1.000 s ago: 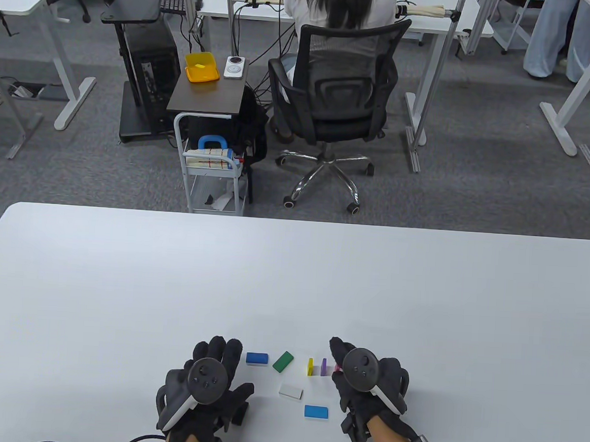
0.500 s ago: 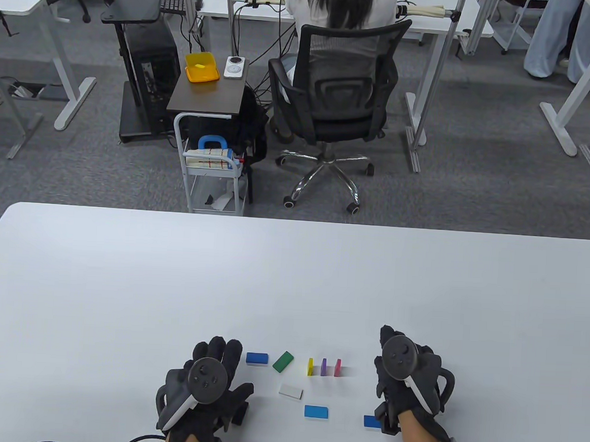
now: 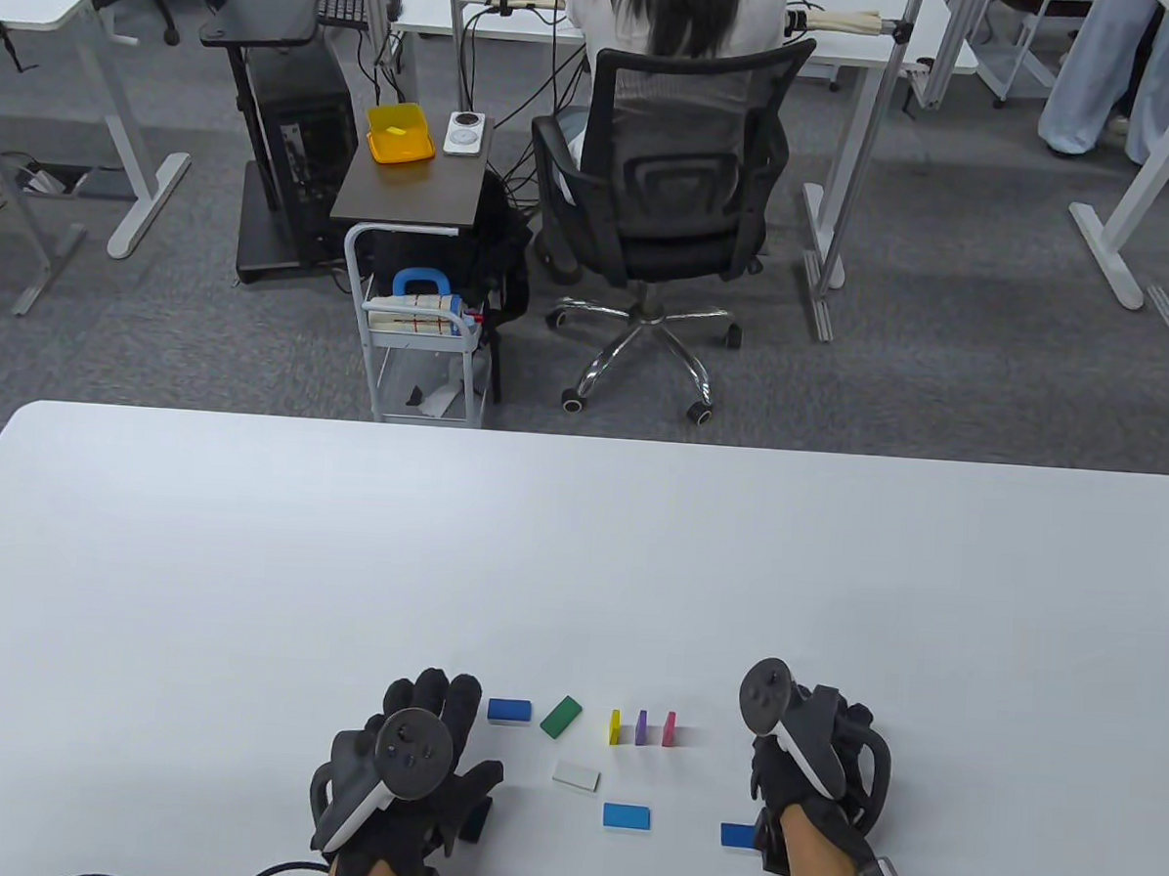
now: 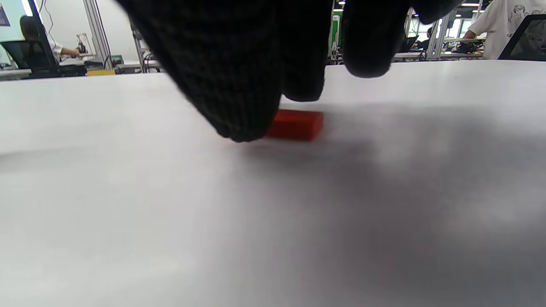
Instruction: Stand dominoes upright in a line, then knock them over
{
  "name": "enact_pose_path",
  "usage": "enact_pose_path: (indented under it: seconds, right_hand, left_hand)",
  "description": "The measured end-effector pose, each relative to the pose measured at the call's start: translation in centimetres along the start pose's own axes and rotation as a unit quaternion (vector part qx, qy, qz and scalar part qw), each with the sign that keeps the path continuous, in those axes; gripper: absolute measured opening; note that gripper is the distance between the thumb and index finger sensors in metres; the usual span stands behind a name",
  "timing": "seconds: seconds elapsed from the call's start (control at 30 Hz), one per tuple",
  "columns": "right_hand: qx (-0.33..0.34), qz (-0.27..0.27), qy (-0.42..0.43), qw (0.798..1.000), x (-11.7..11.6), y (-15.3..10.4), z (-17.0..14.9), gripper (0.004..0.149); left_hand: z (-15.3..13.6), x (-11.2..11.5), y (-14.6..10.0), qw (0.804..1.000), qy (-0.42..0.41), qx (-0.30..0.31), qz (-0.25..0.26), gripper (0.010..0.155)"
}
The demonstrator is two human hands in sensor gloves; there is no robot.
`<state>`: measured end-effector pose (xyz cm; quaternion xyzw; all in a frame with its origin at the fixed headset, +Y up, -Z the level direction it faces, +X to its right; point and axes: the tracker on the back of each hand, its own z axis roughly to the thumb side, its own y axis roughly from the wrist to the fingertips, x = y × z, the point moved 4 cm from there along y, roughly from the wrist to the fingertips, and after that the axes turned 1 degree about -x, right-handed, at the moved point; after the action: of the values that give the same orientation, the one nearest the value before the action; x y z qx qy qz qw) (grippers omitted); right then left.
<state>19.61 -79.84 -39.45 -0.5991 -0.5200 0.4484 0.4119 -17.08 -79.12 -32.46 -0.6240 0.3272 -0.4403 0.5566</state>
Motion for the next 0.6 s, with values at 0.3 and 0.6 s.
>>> enact_pose_path:
  seconds: [0.3, 0.6]
  right_hand:
    - [0.011, -0.02, -0.046, 0.999, -0.4, -0.2, 1.2, 0.062]
    - [0.023, -0.028, -0.02, 0.999, 0.0, -0.4, 0.7, 0.068]
  left_hand:
    - [0.2, 0.1, 0.0, 1.0, 0.003, 0.002, -0.002, 0.084]
    - [0.2, 0.0, 0.0, 1.0, 0.002, 0.003, -0.002, 0.084]
